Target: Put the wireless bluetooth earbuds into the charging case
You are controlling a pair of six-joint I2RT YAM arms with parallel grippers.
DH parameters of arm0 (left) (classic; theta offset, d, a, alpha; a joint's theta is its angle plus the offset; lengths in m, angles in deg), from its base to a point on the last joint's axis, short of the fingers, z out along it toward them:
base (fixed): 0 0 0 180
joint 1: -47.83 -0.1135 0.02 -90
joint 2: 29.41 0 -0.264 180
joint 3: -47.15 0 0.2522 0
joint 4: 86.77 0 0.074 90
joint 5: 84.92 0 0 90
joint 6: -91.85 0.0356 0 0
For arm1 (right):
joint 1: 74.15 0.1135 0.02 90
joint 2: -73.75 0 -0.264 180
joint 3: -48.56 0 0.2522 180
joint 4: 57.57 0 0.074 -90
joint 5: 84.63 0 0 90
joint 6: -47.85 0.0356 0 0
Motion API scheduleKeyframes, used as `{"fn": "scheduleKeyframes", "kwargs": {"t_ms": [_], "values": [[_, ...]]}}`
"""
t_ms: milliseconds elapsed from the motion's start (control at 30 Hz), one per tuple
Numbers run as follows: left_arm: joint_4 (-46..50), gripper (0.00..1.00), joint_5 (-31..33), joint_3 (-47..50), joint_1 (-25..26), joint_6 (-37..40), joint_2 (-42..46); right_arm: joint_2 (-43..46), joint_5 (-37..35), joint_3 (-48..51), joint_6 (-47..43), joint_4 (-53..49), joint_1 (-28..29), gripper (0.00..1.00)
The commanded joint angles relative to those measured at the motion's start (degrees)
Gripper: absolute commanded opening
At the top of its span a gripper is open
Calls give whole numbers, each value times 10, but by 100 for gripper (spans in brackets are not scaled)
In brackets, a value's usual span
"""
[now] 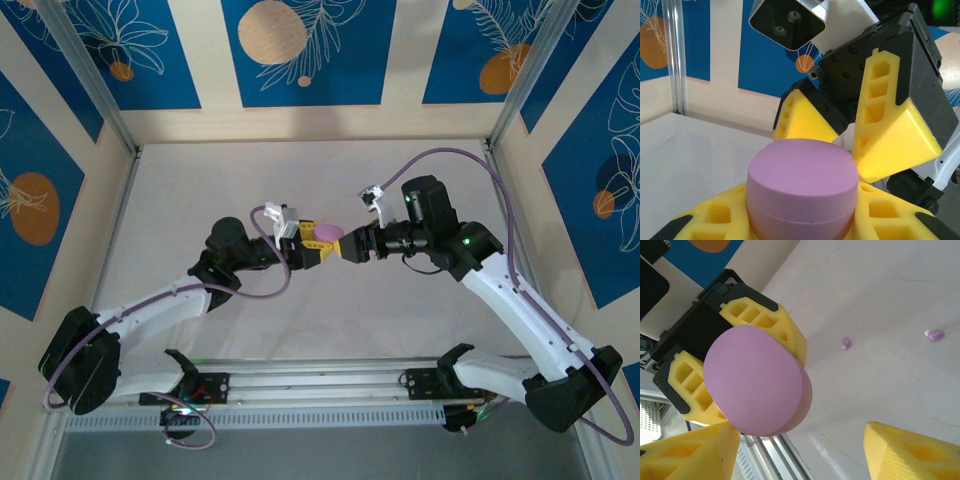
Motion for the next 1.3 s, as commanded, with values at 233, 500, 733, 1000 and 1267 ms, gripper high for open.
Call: {"fn": "scheduleKeyframes", "kwargs": {"t_ms": [233,500,733,1000,1267], "values": [[-32,20,-71,-18,7,-5,3,1,-49,-7,42,54,-9,66],[-24,20,-66,-12,8,5,10,0,-47,-13,56,61,-13,67],[-14,20,-35,-4,8,20,16,9,5,-17,70,73,-18,70],[11,21,66,23,7,56,52,57,16,-13,111,96,-54,74],[52,20,160,48,7,88,120,0,-18,21,168,65,-126,50]]}}
